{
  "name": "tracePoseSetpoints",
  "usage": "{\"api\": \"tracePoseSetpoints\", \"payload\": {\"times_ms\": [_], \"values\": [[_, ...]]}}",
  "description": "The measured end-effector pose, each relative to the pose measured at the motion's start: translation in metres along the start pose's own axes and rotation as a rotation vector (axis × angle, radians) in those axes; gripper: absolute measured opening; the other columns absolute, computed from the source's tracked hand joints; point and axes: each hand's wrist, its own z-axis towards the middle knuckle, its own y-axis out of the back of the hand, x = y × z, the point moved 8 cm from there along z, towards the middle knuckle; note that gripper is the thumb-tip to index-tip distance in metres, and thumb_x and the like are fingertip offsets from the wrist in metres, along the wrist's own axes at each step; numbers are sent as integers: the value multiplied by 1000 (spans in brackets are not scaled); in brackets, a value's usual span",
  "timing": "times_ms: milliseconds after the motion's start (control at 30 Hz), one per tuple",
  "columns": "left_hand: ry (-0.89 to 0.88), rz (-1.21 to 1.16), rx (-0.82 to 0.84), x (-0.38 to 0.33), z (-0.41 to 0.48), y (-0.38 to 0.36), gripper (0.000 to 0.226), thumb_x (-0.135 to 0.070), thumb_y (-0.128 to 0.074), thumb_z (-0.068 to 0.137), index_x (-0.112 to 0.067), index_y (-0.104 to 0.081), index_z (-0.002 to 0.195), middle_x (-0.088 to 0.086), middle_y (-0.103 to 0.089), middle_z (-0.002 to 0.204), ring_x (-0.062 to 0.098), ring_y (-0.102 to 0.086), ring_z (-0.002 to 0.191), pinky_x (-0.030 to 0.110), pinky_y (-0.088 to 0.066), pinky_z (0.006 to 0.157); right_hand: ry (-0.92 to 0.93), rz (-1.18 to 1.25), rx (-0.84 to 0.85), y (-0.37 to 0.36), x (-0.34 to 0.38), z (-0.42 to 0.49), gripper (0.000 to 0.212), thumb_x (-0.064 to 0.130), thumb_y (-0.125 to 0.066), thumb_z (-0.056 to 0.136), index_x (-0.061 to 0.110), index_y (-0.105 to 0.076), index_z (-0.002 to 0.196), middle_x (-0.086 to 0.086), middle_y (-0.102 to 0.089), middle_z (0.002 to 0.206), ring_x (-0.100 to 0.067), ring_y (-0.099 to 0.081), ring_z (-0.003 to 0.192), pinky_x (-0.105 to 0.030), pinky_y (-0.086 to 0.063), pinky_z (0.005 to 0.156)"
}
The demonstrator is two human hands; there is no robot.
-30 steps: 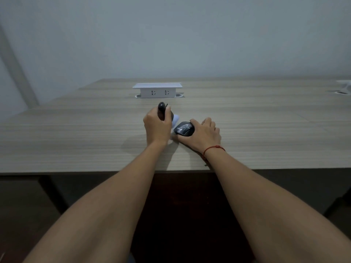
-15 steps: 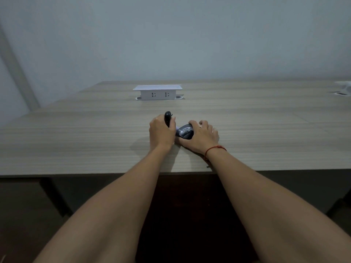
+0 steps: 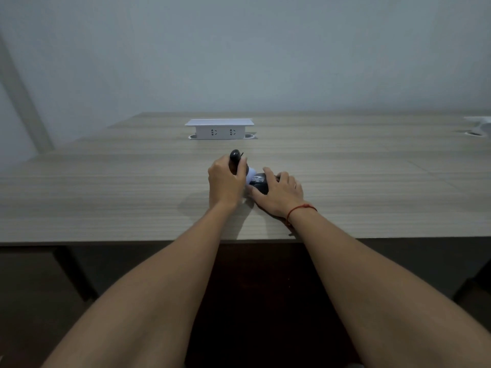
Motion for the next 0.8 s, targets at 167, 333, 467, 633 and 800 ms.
{"api": "tracePoseSetpoints", "payload": {"times_ms": [167,333,467,633,800], "values": [[138,169,49,26,-2,-6,29,-30,-56,93,-2,-64,89,13,-65,90,27,-63,83,39,-54,74,3,72,9,-1,-1,-3,63,54,-28,96,25,-21,151,-18,-33,149,-35,-33,137,-47,-22,115],[73,32,-30,-2,14,-2,31,-29,-56,93,0,-63,83,11,-64,82,24,-60,80,32,-47,69,42,126,15,-2,1,-2,60,46,-28,98,21,-21,152,-14,-34,152,-32,-36,137,-46,-24,113],[117,118,59,1,7,-14,29,-30,-59,92,-2,-65,91,12,-65,90,25,-62,83,38,-55,78,33,149,26,-5,-1,1,59,45,-24,99,22,-18,154,-13,-32,155,-31,-34,140,-47,-23,116],[204,199,59,23,5,2,29,-28,-62,91,0,-68,86,14,-67,90,26,-64,80,33,-51,70,23,166,7,-5,-3,3,56,42,-22,99,22,-24,152,-14,-36,153,-33,-37,137,-47,-23,114],[165,4,-13,-1,12,5,28,-28,-60,92,-2,-65,82,6,-63,80,15,-59,70,20,-49,65,33,175,-4,-3,-3,4,55,40,-22,99,22,-25,152,-14,-37,152,-33,-40,134,-47,-26,113]]}}
